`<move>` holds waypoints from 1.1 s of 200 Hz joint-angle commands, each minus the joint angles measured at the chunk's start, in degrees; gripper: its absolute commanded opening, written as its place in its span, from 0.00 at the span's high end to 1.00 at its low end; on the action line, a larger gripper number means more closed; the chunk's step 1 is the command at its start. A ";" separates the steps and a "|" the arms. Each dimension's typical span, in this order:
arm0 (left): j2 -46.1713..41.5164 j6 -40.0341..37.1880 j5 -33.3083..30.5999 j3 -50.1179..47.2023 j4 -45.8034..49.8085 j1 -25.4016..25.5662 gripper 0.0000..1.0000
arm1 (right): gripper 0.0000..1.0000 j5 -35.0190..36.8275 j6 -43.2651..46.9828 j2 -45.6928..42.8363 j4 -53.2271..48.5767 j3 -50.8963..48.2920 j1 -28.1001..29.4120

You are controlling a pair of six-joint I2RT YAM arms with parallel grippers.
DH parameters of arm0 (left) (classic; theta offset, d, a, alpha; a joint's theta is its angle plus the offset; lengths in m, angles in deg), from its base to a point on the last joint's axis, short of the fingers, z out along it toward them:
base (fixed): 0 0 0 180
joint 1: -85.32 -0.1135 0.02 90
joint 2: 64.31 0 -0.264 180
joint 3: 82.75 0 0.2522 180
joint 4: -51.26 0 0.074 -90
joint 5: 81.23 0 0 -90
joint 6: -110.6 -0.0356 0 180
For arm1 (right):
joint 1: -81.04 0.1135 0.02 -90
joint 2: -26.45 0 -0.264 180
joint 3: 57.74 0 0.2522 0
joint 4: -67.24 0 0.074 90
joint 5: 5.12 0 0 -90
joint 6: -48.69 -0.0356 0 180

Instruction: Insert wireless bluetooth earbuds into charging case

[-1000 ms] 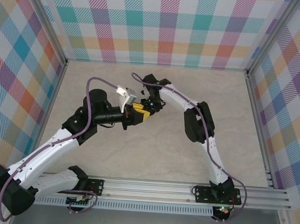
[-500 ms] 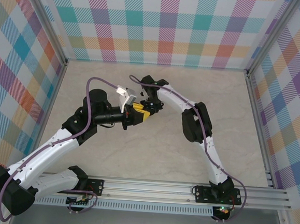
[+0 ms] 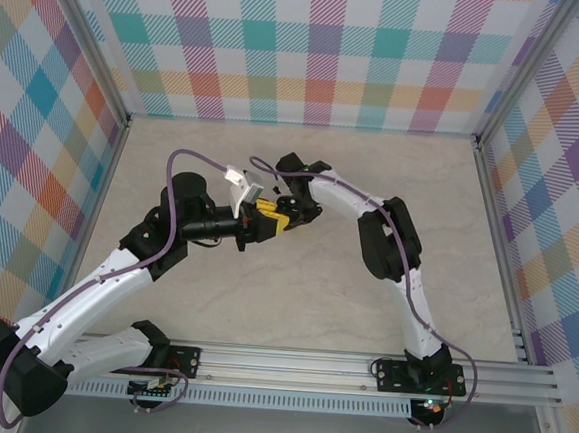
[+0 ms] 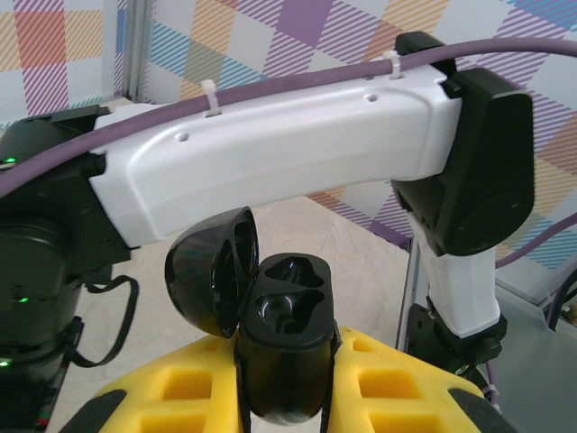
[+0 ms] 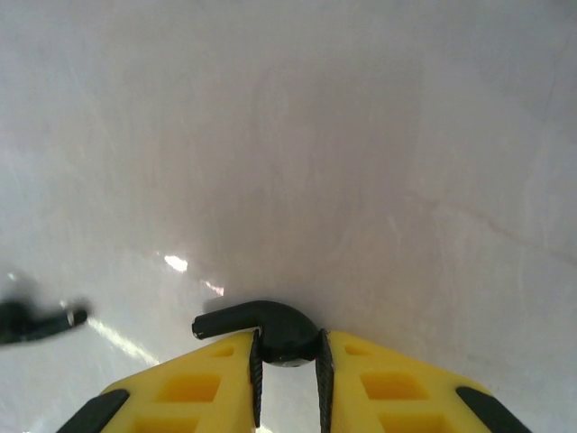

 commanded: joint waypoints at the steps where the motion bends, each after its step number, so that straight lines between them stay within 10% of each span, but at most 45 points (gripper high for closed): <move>1: -0.85 0.57 0.65 -0.75 -0.61 0.89 0.81 | 0.76 0.80 4.26 -2.92 -1.73 -4.44 -1.53; 164: 0.74 0.60 1.27 -0.02 -1.01 0.90 0.81 | 0.56 -6.23 1.91 -14.69 -0.47 -12.73 -4.42; 220: 0.80 0.63 1.40 -0.05 -1.13 0.89 0.81 | 0.81 -7.17 -0.29 -14.84 0.10 -16.71 -4.42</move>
